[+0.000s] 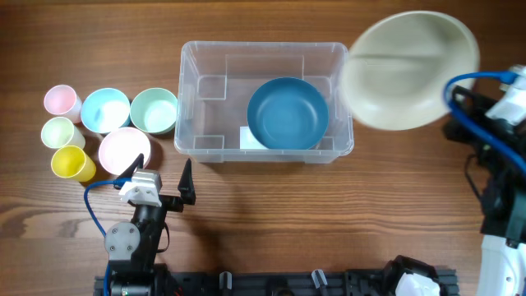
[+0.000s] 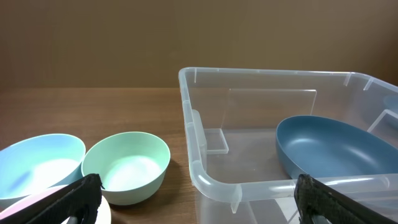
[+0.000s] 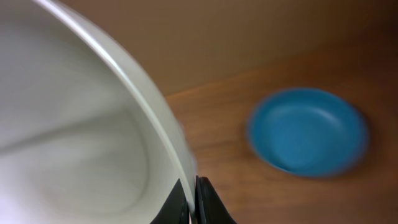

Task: Pack container
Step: 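Lift the cream bowl and place it onto the teal plate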

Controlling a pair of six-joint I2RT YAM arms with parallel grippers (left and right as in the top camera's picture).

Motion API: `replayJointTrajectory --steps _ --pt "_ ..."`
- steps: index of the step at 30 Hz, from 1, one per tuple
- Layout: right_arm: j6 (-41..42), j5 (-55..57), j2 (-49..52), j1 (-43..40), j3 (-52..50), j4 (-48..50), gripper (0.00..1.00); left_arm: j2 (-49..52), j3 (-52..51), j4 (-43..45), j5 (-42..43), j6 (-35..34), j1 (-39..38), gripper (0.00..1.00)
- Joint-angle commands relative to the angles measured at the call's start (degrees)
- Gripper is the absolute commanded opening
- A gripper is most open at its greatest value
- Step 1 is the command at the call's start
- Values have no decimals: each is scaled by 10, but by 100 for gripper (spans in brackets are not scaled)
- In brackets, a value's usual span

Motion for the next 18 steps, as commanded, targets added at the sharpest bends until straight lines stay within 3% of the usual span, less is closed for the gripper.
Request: replayJointTrajectory --steps 1,10,13,18 --pt "-23 -14 18 100 7 29 4 -3 -6 2 7 9 2 100" --pt "-45 251 167 330 8 85 4 -3 -6 2 7 9 2 100" --pt "-46 325 240 369 21 96 4 -3 -6 2 7 9 2 100" --pt "-37 340 319 373 46 99 4 -3 -6 2 7 9 2 100"
